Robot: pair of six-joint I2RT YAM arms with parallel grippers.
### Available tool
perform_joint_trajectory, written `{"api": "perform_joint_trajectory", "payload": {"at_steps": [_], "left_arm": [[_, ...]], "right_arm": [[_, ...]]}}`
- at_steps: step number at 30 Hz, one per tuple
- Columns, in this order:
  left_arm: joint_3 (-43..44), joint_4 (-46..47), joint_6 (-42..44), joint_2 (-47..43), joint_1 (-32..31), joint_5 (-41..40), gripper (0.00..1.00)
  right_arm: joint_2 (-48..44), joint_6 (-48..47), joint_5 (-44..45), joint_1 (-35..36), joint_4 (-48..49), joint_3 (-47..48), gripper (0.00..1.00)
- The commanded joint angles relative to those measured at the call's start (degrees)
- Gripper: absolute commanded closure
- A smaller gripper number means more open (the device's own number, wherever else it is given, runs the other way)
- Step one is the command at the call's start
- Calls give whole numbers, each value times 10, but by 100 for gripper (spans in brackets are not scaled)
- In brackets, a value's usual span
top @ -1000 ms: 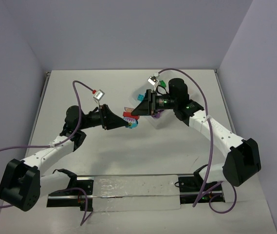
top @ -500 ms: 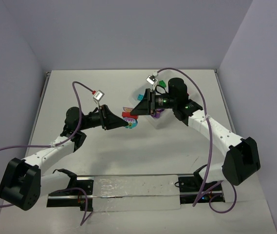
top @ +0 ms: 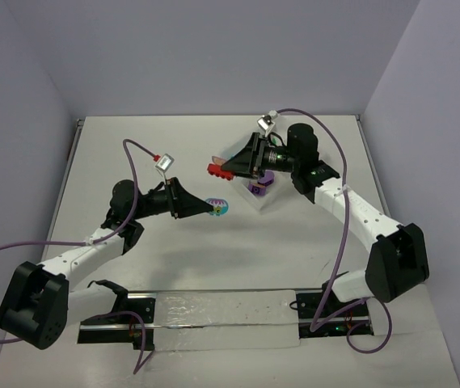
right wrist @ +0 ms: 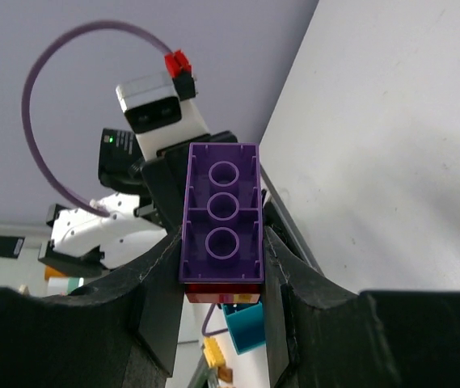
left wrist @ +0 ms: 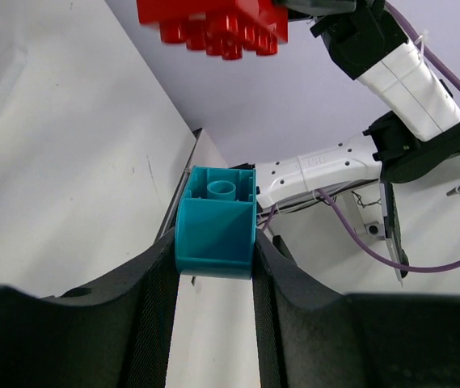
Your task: Sort the legos into containers by color
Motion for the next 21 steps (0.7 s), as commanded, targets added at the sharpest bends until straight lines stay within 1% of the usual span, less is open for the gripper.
{"api": "perform_joint_trajectory", "payload": {"at_steps": [1,2,3,4,5,7,8,10,14,16,18,21], "left_arm": [[45,-82,54,5,-3,-51,100],[57,-114,76,10,-3,-68,100],[71,-143,79,18,-3,-81,100],[102,-191,90,36,-3,-96,100],[129,-209,95,58,-3,-119,100],[172,-234,94,92,-3,-150,100],[194,-250,93,110,-3,-164,100],[266,-294,89,177,-4,-202,100],[368,-326,75,283,-9,-252,100],[412,-361,87,317,-19,-286,100],[475,-402,101,362,-32,-319,100],[549,-451,115,415,-46,-347,100]], "right_arm": [[-60,-63,92,-34,-76,34,100],[-77,-78,142,-50,-101,35,100],[-93,-93,150,-53,-123,35,100],[-109,-108,195,-67,-158,34,100],[-133,-139,238,-80,-186,33,100],[-171,-168,294,-96,-216,31,100],[-187,-176,308,-100,-227,30,100],[-220,-196,341,-108,-255,24,100],[-256,-216,371,-109,-282,12,100],[-272,-222,381,-109,-291,4,100],[-284,-227,385,-109,-300,-2,100],[-294,-231,383,-109,-310,-9,100]]}}
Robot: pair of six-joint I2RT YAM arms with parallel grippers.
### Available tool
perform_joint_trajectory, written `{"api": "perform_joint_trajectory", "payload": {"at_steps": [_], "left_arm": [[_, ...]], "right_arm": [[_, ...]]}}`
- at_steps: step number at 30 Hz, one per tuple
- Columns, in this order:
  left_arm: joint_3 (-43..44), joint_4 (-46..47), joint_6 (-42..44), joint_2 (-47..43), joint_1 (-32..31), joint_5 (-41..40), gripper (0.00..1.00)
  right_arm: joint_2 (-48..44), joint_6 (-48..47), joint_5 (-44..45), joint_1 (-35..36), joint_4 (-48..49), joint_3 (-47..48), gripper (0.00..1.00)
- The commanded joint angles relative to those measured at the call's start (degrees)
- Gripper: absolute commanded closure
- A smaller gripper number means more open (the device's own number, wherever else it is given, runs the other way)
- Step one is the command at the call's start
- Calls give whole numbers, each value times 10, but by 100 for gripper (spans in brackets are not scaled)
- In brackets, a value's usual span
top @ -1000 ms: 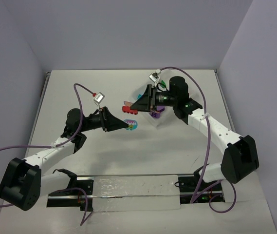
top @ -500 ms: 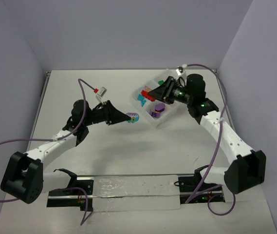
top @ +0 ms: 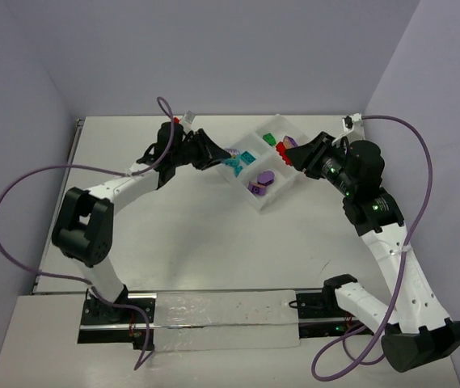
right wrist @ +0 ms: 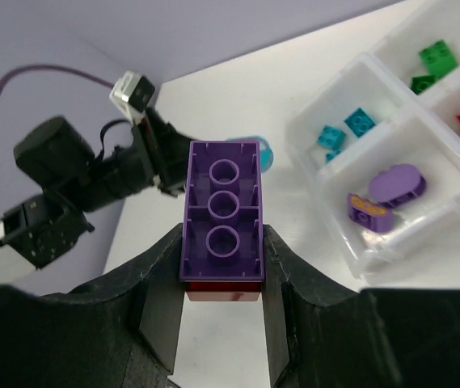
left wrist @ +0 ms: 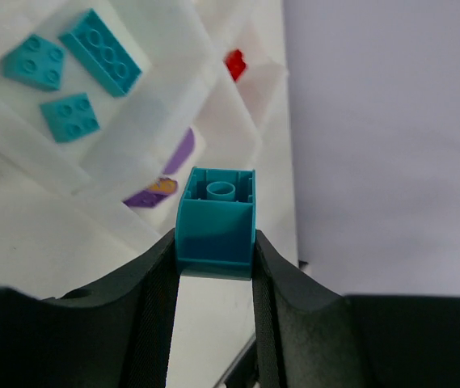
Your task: Sort the legos into containers by color
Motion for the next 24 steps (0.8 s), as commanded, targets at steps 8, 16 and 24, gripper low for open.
{"api": "perform_joint_trajectory", "payload": {"at_steps": [8,16,24], "left_arm": [[276,-174,42,172,-41,-160,100],[353,-222,63,232,-45,-173,70],[349,-225,87,210,-52,-166,23]], "right_arm": [[-26,-30,14,-2,-36,-22,100],[-28,-33,13,-1,-37,-26,100],[-20,-33,5,-2,-35,-29,100]]}}
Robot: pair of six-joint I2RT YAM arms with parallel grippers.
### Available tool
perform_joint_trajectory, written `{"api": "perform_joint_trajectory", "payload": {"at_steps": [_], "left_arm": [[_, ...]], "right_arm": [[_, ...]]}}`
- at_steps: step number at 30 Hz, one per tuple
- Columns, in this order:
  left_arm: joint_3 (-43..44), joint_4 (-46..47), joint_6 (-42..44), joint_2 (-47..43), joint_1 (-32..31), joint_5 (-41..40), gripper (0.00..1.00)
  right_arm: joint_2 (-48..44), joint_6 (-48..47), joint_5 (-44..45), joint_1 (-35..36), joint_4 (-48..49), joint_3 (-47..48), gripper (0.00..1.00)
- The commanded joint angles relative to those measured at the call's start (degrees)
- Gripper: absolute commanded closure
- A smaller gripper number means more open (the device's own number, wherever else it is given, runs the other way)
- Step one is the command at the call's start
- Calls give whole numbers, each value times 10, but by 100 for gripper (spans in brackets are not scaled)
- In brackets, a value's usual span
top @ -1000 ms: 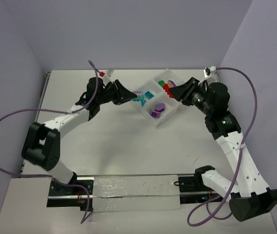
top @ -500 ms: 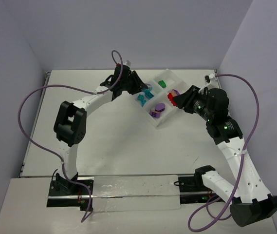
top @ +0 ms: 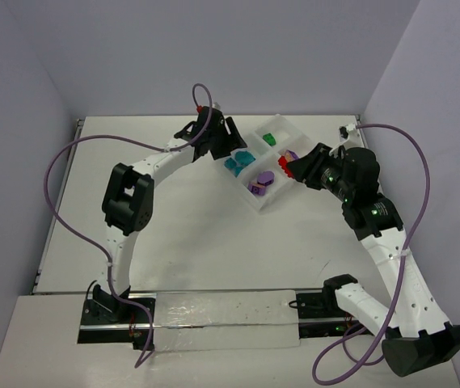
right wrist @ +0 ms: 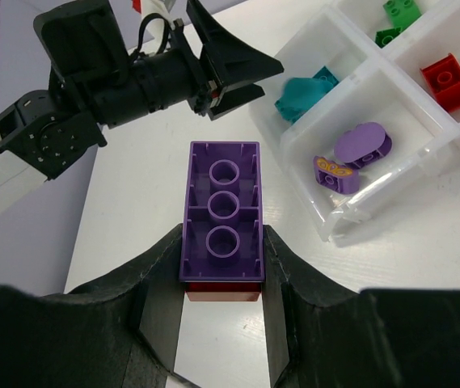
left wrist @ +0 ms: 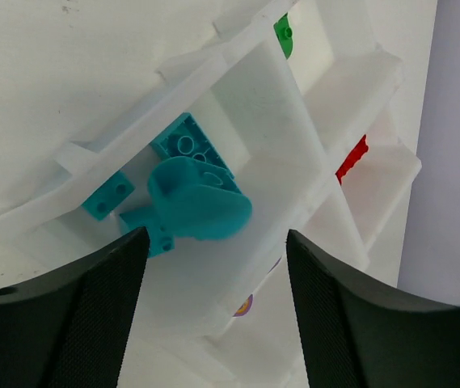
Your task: Sort the legos into containers by color
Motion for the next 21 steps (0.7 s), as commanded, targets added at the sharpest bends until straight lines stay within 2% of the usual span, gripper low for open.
{"api": "perform_joint_trajectory", "payload": {"at_steps": [1,5,10,12,15,18,20,21], "left_arm": [[20,-9,24,-38,-10,0,22],[-7,-14,35,-97,-15,-1,22],[-120,28,36,-235,-16,15,25],[-201,69,30,-312,-16,46,26],[-298,170,1,-385,-9,135,29],[-401,271,-53,-445,-4,189,32],[-493,429,-94,-484,0,245,33],[-512,463,-106,-490,1,259,32]], "right_arm": [[-3,-12,-5,-1,12,-2,100],[7,-19,-21,-2,9,3,100],[27,-31,-64,-2,10,8,100],[38,-37,-96,-1,19,10,100],[47,-37,-156,-2,41,8,100],[55,-30,-199,-2,62,5,100],[56,-21,-229,-2,80,-3,100],[57,-18,-244,-2,90,-4,100]]}}
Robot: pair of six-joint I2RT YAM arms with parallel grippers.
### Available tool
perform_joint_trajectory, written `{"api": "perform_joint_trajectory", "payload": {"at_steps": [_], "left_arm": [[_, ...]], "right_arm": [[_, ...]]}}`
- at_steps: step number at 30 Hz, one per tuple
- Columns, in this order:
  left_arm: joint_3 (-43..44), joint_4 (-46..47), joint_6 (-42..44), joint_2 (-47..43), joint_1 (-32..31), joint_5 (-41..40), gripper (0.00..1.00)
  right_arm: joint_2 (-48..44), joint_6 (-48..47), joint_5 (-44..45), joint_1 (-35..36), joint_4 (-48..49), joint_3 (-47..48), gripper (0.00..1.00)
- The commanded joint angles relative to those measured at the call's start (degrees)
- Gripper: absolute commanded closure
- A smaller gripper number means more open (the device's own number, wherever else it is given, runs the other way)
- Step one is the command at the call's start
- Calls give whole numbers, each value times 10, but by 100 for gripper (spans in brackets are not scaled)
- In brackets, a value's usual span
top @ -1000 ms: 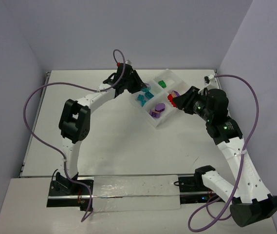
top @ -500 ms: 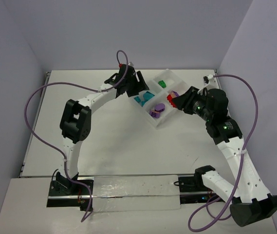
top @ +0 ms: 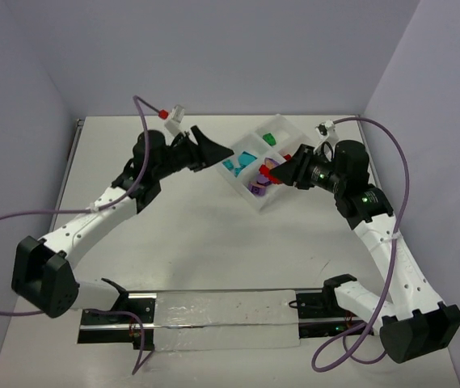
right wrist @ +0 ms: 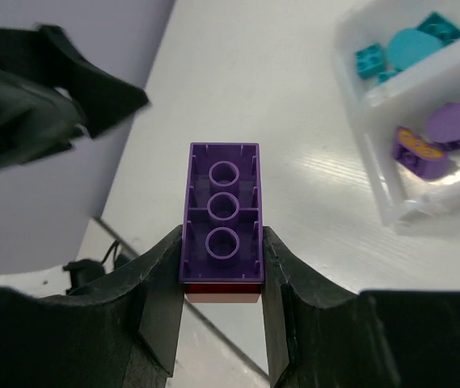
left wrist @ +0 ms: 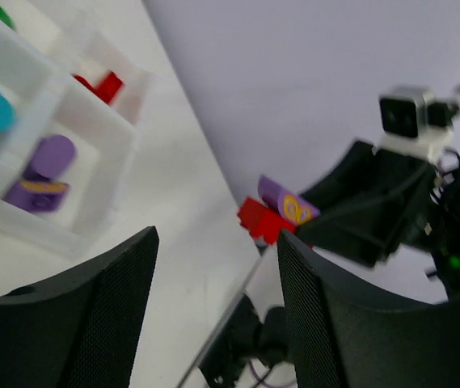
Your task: Sort the legos into containers by color
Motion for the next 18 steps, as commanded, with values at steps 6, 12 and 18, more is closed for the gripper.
{"api": "perform_joint_trajectory", "payload": {"at_steps": [6,12,18], "left_arm": [[-164,377,-122,-16,8,229,26],[-184,431,-127,-18,4,274,25],[-173,434,-118,-2,-5,294,28]], "right_arm": [[23,43,-205,-1,141,-13,100],[42,54,-267,-2,164,-10,100],[54,55,-289,0,166,-6,100]]}}
